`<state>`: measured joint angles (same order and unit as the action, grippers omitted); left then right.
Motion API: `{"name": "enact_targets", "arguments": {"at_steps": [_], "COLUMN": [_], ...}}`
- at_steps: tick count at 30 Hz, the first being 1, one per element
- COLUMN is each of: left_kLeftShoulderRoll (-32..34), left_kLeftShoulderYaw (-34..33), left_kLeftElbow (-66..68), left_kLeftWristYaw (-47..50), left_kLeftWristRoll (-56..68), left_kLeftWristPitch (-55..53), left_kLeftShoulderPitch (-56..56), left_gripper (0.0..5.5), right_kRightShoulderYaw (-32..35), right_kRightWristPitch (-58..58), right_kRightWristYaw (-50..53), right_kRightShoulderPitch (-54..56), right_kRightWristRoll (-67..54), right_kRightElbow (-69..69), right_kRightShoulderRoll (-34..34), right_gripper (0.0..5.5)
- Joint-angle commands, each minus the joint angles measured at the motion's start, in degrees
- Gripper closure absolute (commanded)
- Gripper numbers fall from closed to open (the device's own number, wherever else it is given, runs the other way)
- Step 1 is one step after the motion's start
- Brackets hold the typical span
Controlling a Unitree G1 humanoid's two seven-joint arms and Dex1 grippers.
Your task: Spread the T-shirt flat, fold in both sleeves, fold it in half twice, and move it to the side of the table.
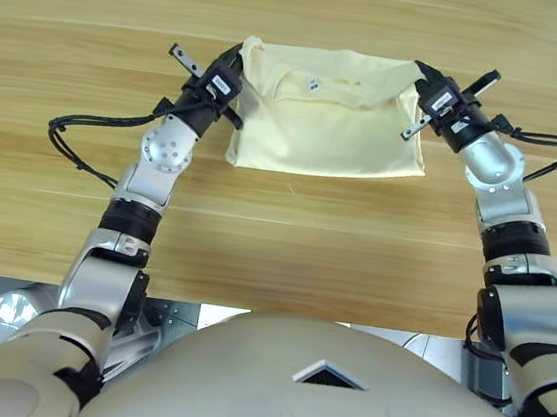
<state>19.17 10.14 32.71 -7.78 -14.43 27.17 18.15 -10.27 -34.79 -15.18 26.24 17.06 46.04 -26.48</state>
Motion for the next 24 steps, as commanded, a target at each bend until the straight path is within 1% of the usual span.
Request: {"name": "enact_targets", "arguments": {"at_steps": [1,9,10,11,12,18,24], "left_kLeftShoulderRoll": [-0.81,-3.7,-4.0,-4.33,-4.7,-6.82,-7.33], "left_kLeftShoulderYaw": [-0.23,0.73,0.66,0.49,0.25,-2.4,-4.42], "left_kLeftElbow": [6.76,19.57,21.41,23.62,25.86,38.29,43.24], "left_kLeftWristYaw": [1.78,2.36,2.36,2.37,2.25,2.35,1.92], "left_kLeftWristRoll": [-1.18,-1.68,-1.61,-1.49,-1.26,0.45,1.07], "left_kLeftWristPitch": [0.2,2.95,3.04,2.88,2.68,-3.38,-10.81], "left_kLeftShoulderPitch": [4.54,12.5,13.67,15.11,16.66,27.63,30.47], "left_gripper": [5.49,5.49,5.5,5.5,5.18,4.16,3.36], "right_kRightShoulderYaw": [-1.83,-2.72,-2.61,-2.36,-2.25,-1.05,0.87], "right_kRightWristPitch": [-0.09,1.29,1.61,2.37,3.28,11.8,18.68], "right_kRightWristYaw": [2.96,8.9,9.53,10.02,10.71,15.0,18.03], "right_kRightShoulderPitch": [4.32,11.76,12.69,13.83,15.05,22.04,24.4], "right_kRightWristRoll": [2.91,5.3,5.21,4.91,4.85,4.43,3.57], "right_kRightElbow": [5.97,17.12,18.2,19.53,20.93,28.1,30.58], "right_kRightShoulderRoll": [1.53,4.44,4.86,5.44,5.97,9.23,10.58], "right_gripper": [5.5,5.5,5.17,5.04,4.85,3.75,2.84]}}
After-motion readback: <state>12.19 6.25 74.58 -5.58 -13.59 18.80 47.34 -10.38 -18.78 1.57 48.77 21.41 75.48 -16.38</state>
